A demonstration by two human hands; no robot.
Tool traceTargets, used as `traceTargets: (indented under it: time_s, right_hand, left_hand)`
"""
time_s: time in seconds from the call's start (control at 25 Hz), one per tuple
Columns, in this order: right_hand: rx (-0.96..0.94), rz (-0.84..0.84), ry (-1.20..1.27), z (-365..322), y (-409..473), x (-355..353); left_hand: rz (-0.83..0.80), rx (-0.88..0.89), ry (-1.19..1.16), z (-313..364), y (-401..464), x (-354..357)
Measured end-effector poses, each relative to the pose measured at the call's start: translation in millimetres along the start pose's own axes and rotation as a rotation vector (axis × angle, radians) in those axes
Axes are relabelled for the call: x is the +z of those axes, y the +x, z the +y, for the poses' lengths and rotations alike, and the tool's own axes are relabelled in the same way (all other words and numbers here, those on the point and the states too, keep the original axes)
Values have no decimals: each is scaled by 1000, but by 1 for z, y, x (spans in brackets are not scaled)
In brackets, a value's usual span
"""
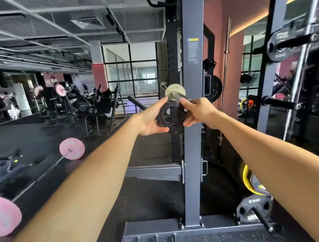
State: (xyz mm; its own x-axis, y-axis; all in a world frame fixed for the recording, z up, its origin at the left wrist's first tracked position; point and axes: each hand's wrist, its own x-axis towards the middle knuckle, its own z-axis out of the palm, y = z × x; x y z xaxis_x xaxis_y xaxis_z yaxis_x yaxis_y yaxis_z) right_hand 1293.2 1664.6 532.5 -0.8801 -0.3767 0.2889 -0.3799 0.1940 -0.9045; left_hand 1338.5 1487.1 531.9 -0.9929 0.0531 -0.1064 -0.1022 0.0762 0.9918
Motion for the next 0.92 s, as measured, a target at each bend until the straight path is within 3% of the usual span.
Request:
traceTargets:
  time_s: [0.36, 0.92]
  right_hand:
    - [-2, 51, -5, 1, -4, -60]
    - [64, 77, -91, 24, 55, -66]
  left_hand:
    - [74, 43, -19, 24, 22, 59]
    - [253, 28, -49, 25, 76, 62]
